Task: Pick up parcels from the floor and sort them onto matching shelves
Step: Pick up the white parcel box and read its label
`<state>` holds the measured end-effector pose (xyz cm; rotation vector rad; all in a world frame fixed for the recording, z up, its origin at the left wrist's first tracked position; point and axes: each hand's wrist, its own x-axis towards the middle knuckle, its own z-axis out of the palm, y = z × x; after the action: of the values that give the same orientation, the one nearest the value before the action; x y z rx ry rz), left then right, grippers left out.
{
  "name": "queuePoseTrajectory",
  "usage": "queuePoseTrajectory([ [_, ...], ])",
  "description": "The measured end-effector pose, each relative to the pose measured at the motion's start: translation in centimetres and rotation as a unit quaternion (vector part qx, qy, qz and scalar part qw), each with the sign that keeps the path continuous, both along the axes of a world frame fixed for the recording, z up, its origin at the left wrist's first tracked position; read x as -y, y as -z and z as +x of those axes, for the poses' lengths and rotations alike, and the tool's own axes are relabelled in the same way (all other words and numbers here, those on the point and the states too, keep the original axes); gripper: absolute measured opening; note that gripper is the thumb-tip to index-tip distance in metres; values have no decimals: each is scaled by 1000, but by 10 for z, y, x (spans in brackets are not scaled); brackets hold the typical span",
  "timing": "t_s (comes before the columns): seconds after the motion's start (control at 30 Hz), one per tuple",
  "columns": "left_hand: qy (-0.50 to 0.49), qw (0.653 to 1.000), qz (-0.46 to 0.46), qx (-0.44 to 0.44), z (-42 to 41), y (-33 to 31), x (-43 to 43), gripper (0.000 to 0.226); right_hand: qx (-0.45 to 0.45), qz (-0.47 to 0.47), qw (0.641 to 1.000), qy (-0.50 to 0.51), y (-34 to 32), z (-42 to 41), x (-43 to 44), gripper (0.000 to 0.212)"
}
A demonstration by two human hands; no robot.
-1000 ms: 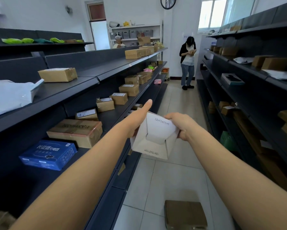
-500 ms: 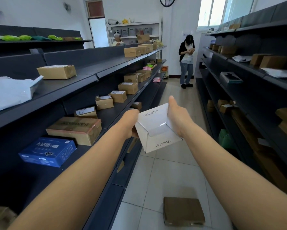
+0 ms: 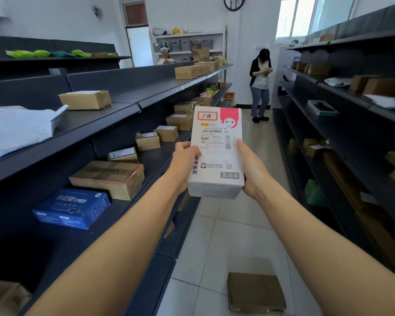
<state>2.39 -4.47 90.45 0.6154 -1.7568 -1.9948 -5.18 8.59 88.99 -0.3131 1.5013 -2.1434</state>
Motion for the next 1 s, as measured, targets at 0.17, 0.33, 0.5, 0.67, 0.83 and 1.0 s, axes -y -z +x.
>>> queuePoseTrajectory([
  [0.17, -15, 999, -33, -30, -3, 6, -3, 29, -105, 49, 992, 51, 0, 1, 4, 23],
  [0.33, 19, 996, -81, -44, -3, 2, -6, 39, -158, 63, 983, 63, -2, 3, 5, 28],
  [0.5, 8, 993, -94, -74, -4, 3, -4, 41, -188, 35, 978, 80, -4, 5, 6, 25],
  [0.67, 2, 990, -83, -117, -4, -5, 3, 40, -221, 1, 968, 115, -13, 7, 14, 25],
  [0.83, 5, 982, -108, -155, -2, -16, 18, 39, -243, -41, 960, 132, -22, 8, 29, 29],
  [1.0, 30, 978, -112, -175, -8, -23, 32, 41, -246, -42, 957, 148, -22, 1, 42, 32],
])
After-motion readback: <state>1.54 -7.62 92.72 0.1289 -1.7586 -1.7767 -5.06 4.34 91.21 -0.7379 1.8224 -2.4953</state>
